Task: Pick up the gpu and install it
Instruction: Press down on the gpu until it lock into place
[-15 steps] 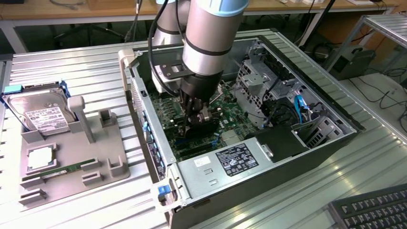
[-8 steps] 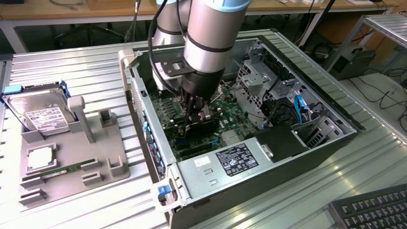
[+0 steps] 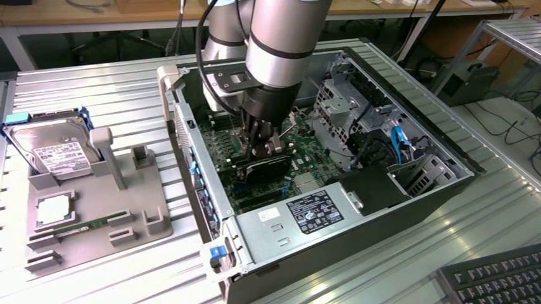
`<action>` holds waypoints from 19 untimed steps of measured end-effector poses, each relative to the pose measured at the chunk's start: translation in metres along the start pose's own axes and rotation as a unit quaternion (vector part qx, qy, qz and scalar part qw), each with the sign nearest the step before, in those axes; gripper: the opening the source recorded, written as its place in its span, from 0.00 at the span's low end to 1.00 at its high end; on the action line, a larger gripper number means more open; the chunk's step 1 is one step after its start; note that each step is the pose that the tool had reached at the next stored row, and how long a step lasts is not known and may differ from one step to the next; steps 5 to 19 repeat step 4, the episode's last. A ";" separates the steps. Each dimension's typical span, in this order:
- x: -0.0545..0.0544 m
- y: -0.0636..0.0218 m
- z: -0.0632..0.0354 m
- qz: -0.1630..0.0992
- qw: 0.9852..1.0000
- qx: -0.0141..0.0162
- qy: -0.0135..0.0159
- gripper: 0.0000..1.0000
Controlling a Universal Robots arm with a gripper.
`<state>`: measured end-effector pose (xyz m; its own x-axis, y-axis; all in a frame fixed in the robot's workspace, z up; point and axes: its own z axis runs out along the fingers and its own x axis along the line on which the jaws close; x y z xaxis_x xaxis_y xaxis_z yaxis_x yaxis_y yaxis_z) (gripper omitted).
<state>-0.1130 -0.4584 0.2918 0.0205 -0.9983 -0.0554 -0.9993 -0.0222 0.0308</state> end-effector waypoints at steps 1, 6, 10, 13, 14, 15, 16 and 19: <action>0.000 0.0000 0.0000 0.000 1.000 0.000 0.000 0.11; 0.000 0.0000 0.0000 0.000 1.000 0.000 0.000 0.11; 0.000 0.0000 0.0000 0.000 1.000 0.000 0.000 0.11; 0.000 0.0000 0.0000 0.000 1.000 0.000 0.000 0.11; 0.000 0.0000 0.0000 0.000 1.000 0.000 0.000 0.11; 0.000 0.0000 0.0000 0.000 1.000 0.000 0.000 0.11; 0.000 0.0000 0.0000 0.000 1.000 0.000 0.000 0.11; 0.000 0.0000 0.0000 0.000 1.000 0.000 0.000 0.11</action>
